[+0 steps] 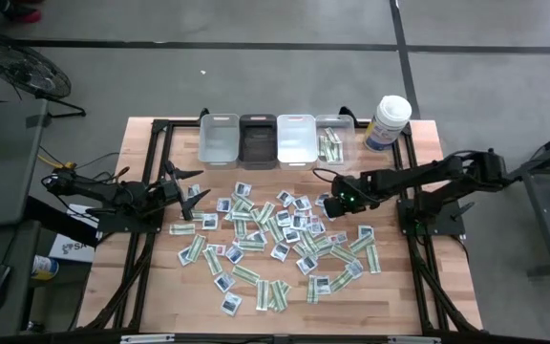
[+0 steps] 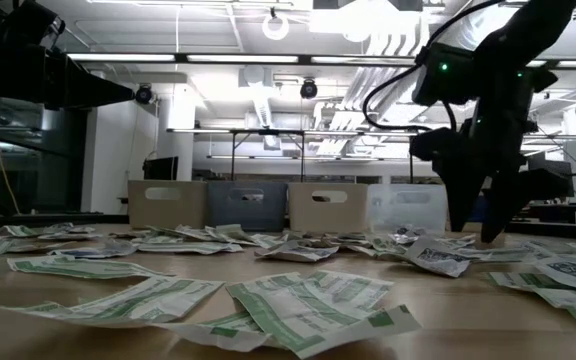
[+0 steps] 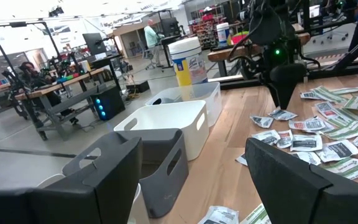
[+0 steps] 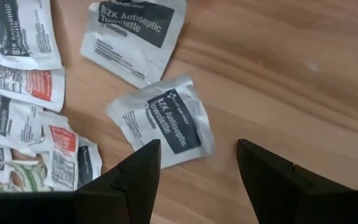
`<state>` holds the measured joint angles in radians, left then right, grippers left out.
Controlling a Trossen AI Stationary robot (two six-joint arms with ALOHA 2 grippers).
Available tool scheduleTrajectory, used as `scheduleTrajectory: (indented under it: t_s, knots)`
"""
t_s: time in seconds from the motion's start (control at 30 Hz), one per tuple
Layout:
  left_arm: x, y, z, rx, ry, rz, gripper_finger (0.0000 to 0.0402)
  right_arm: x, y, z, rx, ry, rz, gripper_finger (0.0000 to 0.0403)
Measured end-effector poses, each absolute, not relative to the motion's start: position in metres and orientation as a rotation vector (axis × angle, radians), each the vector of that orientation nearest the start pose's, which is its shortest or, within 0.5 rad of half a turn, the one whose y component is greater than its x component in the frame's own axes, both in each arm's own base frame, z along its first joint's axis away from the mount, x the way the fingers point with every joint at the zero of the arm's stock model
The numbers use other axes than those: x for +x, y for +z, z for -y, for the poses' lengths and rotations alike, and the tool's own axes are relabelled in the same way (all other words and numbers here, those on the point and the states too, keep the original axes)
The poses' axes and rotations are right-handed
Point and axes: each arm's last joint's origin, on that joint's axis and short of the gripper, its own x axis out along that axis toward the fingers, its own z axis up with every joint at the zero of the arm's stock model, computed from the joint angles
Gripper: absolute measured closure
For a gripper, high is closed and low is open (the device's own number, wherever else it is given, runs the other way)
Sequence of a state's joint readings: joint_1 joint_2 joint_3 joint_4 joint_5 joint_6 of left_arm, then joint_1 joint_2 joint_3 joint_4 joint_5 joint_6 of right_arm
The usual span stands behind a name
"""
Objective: Pick & Place First Aid Supplies
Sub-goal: Put the black towelette pack into the white bin
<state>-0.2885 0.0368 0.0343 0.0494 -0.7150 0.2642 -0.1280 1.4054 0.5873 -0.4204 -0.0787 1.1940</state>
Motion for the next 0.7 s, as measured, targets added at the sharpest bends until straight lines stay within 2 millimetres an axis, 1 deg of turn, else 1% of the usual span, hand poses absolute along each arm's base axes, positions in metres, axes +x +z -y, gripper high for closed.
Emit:
scheduleTrajectory:
  t_s: [0.23, 0.33, 0.6, 0.7]
  knots:
    - [0.0925, 0.1768, 0.0076, 0.237, 0.430, -0.015, 0.0121, 0.2206, 0.1305, 0.0260, 1.164, -0.783, -1.070, 0.0199]
    - [0.0925, 0.1768, 0.0076, 0.237, 0.429, -0.015, 0.0121, 0.2206, 0.1305, 0.0260, 1.168, -0.788, -1.068, 0.0208]
    - [0.0925, 0.1768, 0.0076, 0.237, 0.429, -0.015, 0.0121, 0.2215, 0.1303, 0.0262, 1.168, -0.782, -1.060, 0.0283]
    - [0.0925, 0.1768, 0.0076, 0.237, 0.429, -0.015, 0.0121, 0.2220, 0.1302, 0.0263, 1.165, -0.776, -1.058, 0.0304]
